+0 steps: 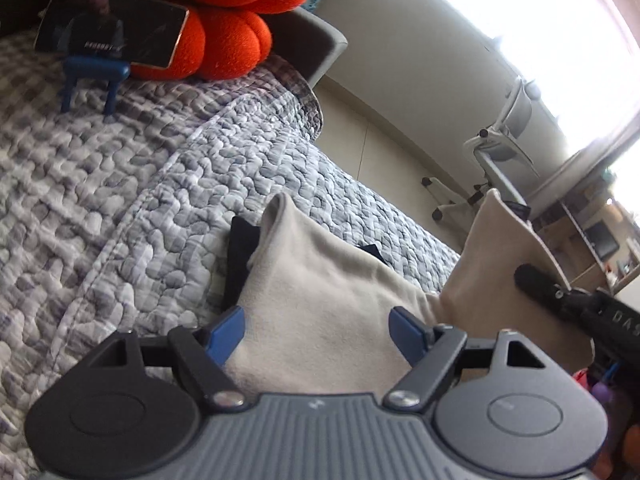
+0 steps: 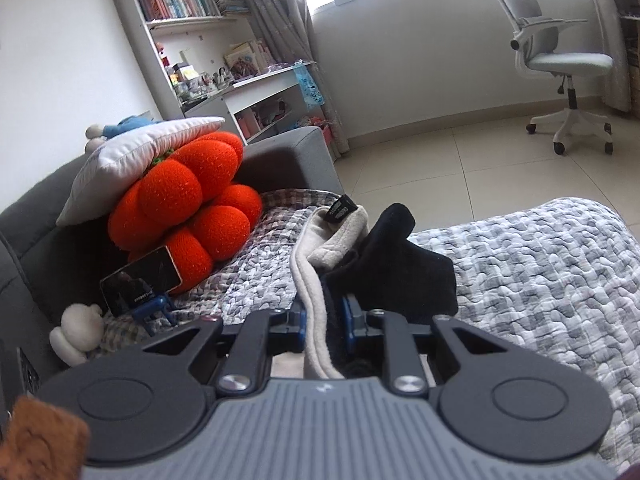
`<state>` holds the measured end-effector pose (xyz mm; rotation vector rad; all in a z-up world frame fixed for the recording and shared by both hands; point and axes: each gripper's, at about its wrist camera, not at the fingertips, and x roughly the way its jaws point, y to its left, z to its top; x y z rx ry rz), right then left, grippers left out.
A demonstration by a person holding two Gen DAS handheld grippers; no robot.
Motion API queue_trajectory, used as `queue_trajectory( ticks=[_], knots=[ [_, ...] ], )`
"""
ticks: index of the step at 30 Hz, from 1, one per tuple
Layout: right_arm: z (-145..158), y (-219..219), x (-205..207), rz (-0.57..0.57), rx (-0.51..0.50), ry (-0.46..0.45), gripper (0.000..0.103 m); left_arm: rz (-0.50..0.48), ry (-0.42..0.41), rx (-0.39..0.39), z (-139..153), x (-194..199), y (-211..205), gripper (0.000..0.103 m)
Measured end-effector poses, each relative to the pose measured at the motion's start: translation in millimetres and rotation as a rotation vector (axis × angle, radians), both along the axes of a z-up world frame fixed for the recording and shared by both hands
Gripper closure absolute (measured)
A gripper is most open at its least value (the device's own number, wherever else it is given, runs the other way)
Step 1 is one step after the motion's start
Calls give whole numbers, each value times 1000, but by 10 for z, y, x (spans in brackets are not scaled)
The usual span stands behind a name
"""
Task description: Fold clothes
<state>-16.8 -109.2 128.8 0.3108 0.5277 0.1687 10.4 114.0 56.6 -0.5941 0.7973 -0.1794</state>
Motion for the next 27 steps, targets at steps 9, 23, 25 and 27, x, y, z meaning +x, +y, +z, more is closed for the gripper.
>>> queue_trajectory(
  ticks=[9,23,25,27],
  knots=[
    [-328,666,200,86,-110,51,82,136,51,-222,-147,24,450,23],
    [-664,1170,259,191,-158,137,55,205,50,-298,-206,23,764,23],
    [-548,1040,168,235,-69,116,51,188,42,-295,-183,23,744,23],
    [-417,893,56,271,3,71,46,173,22,-290,-146,23,716,21]
  ],
)
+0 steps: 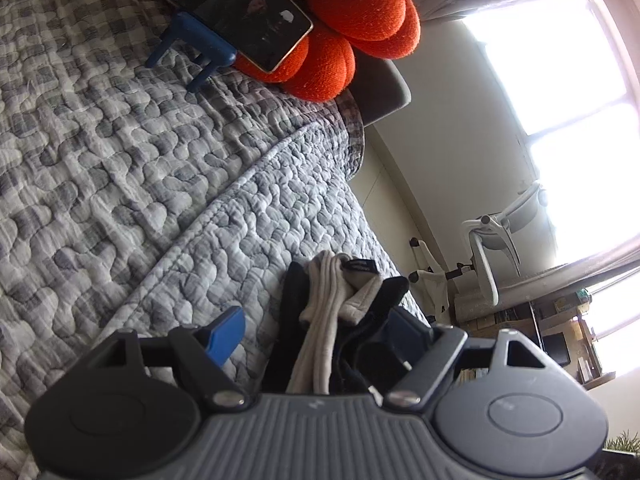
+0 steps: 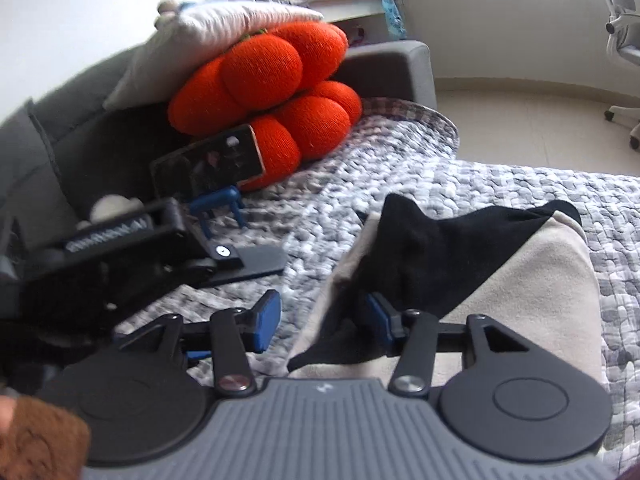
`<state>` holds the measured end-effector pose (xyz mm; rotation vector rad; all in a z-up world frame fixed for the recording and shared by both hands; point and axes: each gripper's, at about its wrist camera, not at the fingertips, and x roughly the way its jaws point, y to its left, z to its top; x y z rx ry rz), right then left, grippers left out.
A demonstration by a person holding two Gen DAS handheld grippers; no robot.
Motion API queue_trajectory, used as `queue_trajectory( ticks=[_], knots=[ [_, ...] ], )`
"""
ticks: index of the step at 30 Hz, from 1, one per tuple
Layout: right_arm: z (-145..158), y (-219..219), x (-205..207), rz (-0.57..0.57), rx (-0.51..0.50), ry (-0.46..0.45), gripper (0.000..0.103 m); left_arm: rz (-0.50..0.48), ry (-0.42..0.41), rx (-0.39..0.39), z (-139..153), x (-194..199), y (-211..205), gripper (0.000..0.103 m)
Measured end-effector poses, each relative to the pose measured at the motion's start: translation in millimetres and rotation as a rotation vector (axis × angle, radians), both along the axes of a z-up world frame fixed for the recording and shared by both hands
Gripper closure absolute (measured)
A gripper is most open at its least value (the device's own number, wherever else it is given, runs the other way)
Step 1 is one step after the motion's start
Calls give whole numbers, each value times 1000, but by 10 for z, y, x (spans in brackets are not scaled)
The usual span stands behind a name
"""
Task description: Fold clothes
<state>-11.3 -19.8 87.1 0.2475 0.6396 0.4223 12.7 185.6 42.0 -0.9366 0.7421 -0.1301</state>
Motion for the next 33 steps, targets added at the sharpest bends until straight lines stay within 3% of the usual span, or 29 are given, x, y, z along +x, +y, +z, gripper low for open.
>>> queue_trajectory(
  ticks=[4,8,11,12,14,16,21,26,29,31,33],
  knots=[
    [115,-314,-134,-3,28,-51,43,-13,-24,48,72,-5,-59,23],
    [94,-589,-126,-50,1,-35,43,-35,-40,51,92,12,-96,28],
    [-6,-596,-102,-6,-50,-7,44,-74,-60,80,128,21,-202,36],
    [-38,-561,-108,19,-78,1,45,-89,-67,97,143,23,-252,39],
    [-123,-483,-126,55,-149,24,63,-120,-80,134,171,28,-357,41],
    [-203,-423,-131,90,-182,51,69,-145,-97,177,203,33,-445,42],
    [-302,-351,-157,162,-224,85,70,-175,-97,270,220,96,-576,42],
    [-318,-393,-180,201,-213,99,69,-190,-78,364,210,192,-730,25],
    [-324,-415,-167,212,-207,99,69,-201,-70,456,173,271,-871,25],
    [-323,-444,-154,213,-191,102,69,-207,-63,543,137,323,-974,28],
    [-326,-477,-137,212,-172,107,69,-210,-63,598,108,365,-1019,49]
  ],
)
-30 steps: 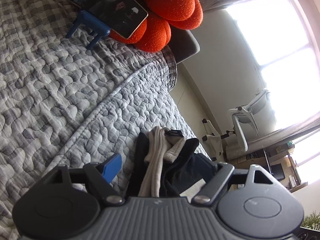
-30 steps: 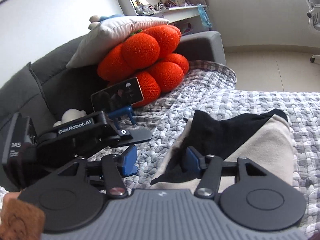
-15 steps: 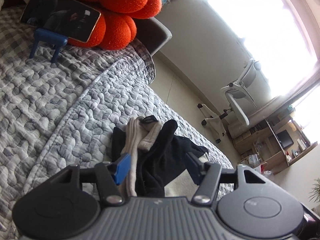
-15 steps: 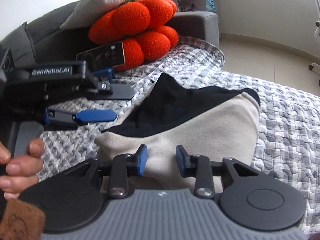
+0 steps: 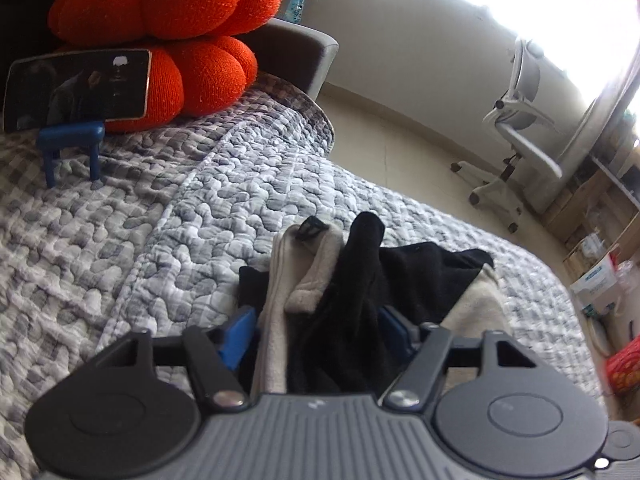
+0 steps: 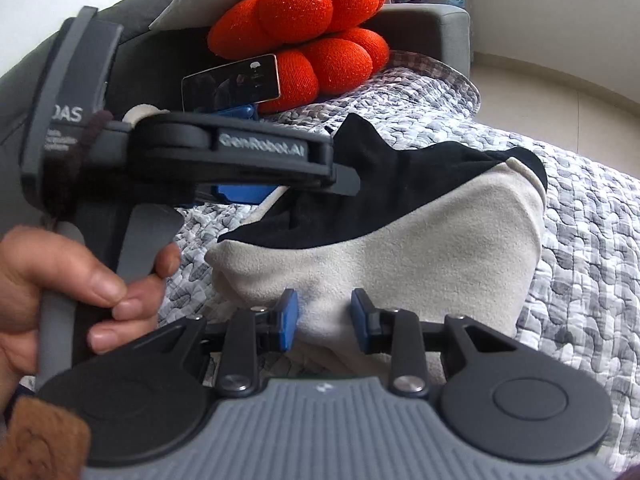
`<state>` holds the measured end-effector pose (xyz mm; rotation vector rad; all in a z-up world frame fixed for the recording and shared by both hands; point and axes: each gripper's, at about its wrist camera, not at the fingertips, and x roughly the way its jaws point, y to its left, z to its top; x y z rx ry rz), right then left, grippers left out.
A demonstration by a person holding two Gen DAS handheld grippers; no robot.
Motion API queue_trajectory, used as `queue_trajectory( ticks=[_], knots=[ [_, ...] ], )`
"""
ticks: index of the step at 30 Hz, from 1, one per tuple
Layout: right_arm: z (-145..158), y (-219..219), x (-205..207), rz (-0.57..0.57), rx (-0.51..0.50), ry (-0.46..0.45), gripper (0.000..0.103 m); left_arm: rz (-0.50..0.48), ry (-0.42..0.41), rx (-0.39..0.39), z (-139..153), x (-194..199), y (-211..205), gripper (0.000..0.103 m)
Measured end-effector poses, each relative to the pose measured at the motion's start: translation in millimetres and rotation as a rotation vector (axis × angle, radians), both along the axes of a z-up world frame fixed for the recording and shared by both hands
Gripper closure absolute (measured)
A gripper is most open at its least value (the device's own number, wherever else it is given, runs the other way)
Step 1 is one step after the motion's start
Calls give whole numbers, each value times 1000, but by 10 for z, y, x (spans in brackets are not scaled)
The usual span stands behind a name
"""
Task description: Fold clothes
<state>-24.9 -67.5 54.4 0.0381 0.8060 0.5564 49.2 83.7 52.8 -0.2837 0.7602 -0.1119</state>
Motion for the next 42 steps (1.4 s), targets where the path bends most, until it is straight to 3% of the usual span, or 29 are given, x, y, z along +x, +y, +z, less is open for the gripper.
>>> queue_trajectory(
  ticks=[2,7,10,14,19,23,26,28,30,33,38,42],
  knots=[
    [-4,-14,-2,-2,11,3,69,0,-2,13,-26,34,11,58],
    [-17,-16,-31,16,11,-1,69,49,55,-250,-126,75,352,69],
    [-39,-17,-30,29,6,6,70,71,76,-358,-216,57,484,71],
    [-53,-4,-44,44,-10,-5,71,81,84,-397,-258,14,510,72],
    [46,-143,-48,21,75,-41,72,77,70,-363,-236,13,472,71],
    [204,-413,-56,-78,190,-87,71,74,68,-348,-218,23,468,71],
    [95,-426,33,-108,133,-18,72,74,67,-337,-207,26,458,71],
    [-33,-345,67,-98,46,32,77,70,69,-328,-197,32,453,70],
    [-48,-309,55,-91,19,31,77,60,63,-300,-179,31,426,67],
    [-60,-343,67,-95,37,50,77,42,47,-249,-149,23,375,67],
    [-18,-424,8,-94,58,33,78,42,53,-263,-136,31,416,63],
    [16,-461,-7,-110,81,19,78,31,30,-221,-20,-29,383,60]
  ],
)
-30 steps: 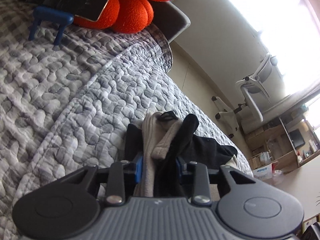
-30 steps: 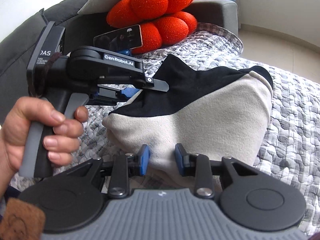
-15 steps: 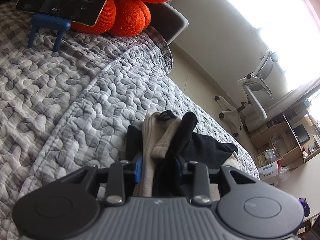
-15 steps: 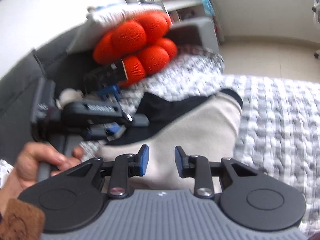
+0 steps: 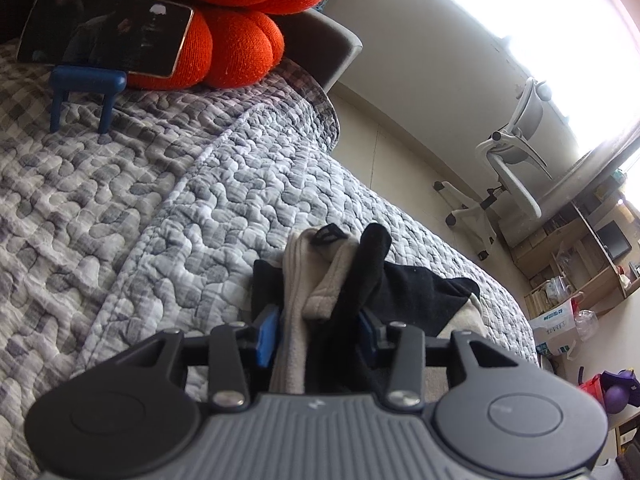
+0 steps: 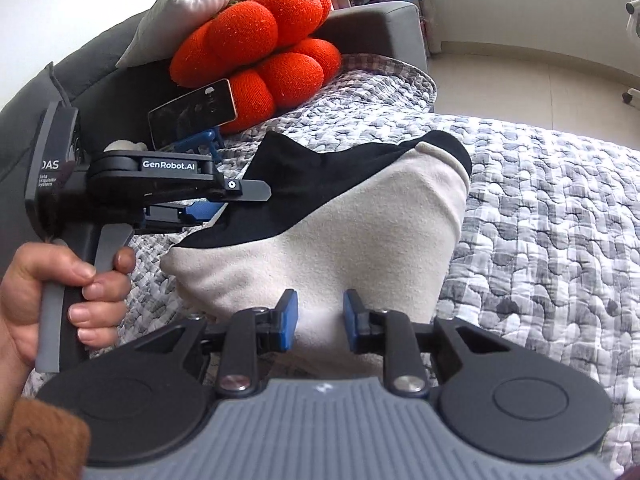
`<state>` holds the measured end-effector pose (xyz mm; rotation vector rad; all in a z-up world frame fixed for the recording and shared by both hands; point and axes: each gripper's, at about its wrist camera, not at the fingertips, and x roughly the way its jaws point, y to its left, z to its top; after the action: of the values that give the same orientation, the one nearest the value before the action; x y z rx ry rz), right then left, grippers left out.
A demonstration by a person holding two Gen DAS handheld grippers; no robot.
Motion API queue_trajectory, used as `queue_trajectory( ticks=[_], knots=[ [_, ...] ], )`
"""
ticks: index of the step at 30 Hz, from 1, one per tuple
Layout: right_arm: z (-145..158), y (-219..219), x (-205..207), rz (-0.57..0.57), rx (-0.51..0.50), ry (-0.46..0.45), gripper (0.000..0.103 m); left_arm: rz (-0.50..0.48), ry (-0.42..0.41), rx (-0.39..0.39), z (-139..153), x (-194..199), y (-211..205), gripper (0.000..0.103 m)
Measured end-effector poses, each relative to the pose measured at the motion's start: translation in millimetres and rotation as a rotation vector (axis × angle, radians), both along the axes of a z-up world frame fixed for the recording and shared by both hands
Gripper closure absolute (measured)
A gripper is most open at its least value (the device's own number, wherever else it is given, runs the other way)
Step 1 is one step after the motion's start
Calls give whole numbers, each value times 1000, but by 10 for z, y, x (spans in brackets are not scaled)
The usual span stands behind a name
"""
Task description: Fold clothes
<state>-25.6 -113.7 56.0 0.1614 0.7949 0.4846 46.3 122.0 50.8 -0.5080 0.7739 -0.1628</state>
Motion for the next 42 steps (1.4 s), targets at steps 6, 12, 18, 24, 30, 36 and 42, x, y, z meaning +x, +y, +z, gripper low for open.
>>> queue_trajectory(
  ticks=[6,12,18,24,30,36,42],
  knots=[
    [31,-55,2,-18,35,2,76,-29,-93,48,226,-344,0,56],
    [35,-121,21,-56,60,17,77,-166,-173,113,366,-685,-125,56],
    [38,-111,-38,-32,63,19,76,-203,-110,248,217,-661,-304,59],
    [53,-106,-62,16,79,17,75,-194,-83,276,167,-629,-279,85],
    [-29,-46,2,14,11,34,81,-139,-70,146,203,-594,-89,90],
    [62,-42,-64,29,36,-29,73,-129,-34,99,141,-552,-74,90],
    [35,91,-101,104,2,-27,75,-117,-28,63,137,-526,-39,90]
  ],
)
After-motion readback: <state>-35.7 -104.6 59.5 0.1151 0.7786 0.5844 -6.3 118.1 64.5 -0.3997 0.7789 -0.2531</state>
